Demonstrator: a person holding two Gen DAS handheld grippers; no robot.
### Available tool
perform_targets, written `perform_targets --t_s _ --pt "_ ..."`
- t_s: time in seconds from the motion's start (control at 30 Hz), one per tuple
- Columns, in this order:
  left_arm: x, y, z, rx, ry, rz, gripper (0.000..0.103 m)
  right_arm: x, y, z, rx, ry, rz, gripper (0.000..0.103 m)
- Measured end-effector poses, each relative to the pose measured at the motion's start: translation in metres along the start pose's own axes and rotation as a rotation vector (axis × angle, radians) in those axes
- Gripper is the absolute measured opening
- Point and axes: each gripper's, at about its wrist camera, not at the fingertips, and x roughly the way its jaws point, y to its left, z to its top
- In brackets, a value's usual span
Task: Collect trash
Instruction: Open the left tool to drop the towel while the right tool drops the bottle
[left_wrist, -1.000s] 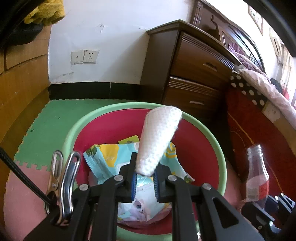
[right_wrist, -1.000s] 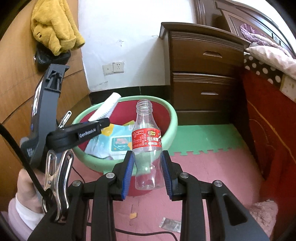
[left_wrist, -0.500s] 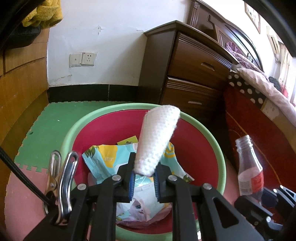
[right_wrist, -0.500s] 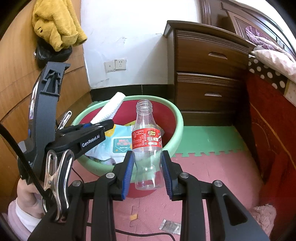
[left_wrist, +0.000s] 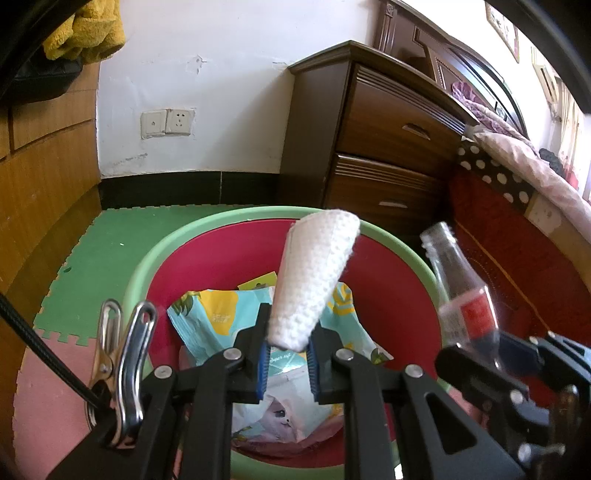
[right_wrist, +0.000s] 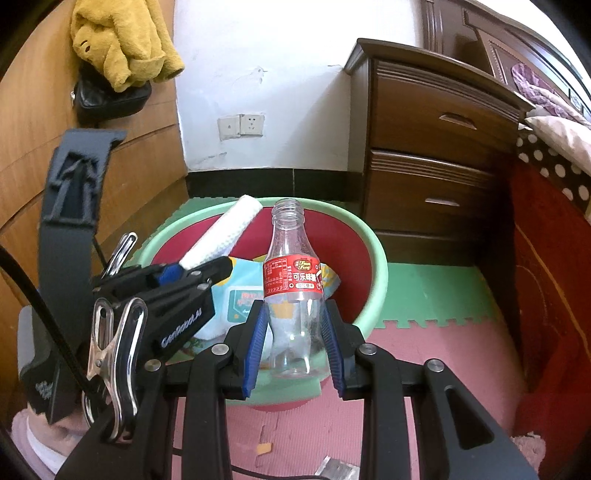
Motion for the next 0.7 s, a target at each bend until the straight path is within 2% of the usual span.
perform_targets --t_s 0.7 --pt "0.000 -0.002 0.000 0.011 -0.005 0.016 0.018 0.026 -0.010 0.006 0.009 0.047 -0.009 0.031"
